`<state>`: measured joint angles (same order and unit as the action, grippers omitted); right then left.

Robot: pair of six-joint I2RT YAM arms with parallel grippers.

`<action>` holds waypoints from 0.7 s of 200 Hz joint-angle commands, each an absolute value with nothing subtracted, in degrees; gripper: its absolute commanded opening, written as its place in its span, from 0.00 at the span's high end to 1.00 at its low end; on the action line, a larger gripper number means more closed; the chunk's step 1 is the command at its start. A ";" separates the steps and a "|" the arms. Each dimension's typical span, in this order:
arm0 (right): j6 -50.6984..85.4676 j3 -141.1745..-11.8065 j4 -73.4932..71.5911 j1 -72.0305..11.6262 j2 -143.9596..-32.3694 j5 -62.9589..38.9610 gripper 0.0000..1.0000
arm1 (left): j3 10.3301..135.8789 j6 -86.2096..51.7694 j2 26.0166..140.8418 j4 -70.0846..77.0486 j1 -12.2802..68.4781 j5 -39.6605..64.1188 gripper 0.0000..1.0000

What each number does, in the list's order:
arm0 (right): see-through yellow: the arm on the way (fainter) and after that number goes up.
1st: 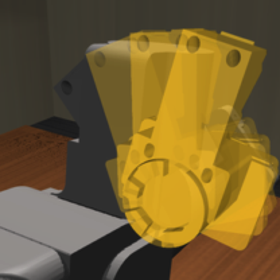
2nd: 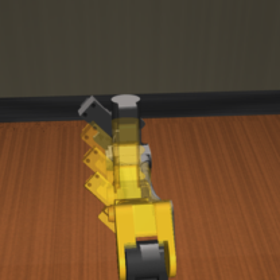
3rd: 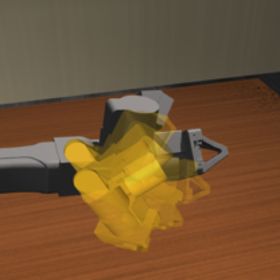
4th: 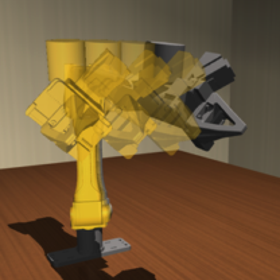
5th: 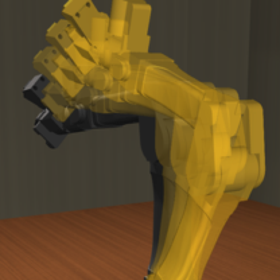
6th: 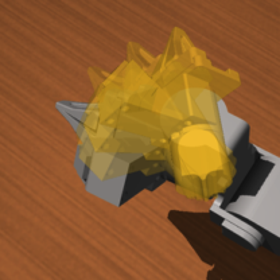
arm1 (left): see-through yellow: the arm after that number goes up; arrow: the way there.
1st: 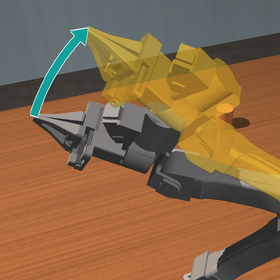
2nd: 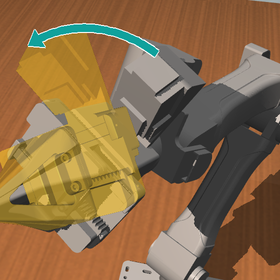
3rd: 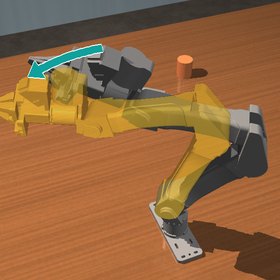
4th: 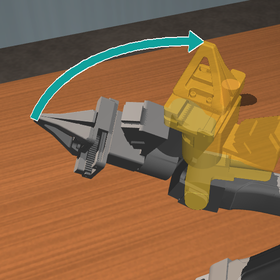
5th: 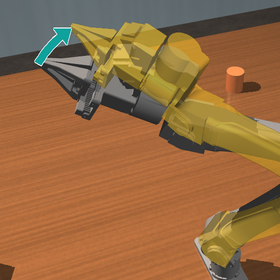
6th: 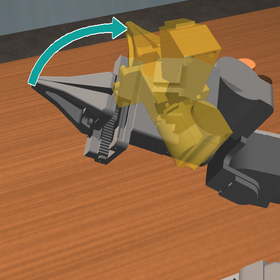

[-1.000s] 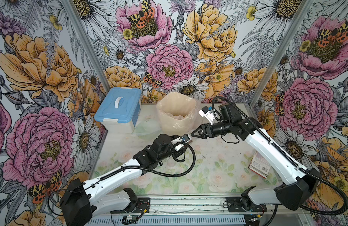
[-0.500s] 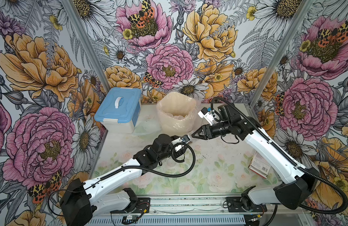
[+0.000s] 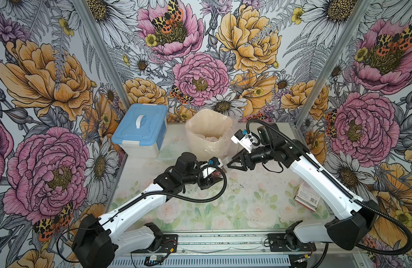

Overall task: Empty the moldy dried flower tea in the jars
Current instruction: Unscrew the lid from the jar.

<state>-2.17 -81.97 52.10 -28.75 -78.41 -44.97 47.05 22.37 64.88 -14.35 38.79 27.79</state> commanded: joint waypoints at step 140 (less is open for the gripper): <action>3.70 -86.51 52.38 -28.64 -75.17 -42.95 0.04 | 49.92 27.03 64.87 -18.27 40.66 14.70 0.66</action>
<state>-3.97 -84.29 53.30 -29.26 -77.71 -42.04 49.36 24.91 66.37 -19.38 40.05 22.55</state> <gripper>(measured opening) 0.903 0.559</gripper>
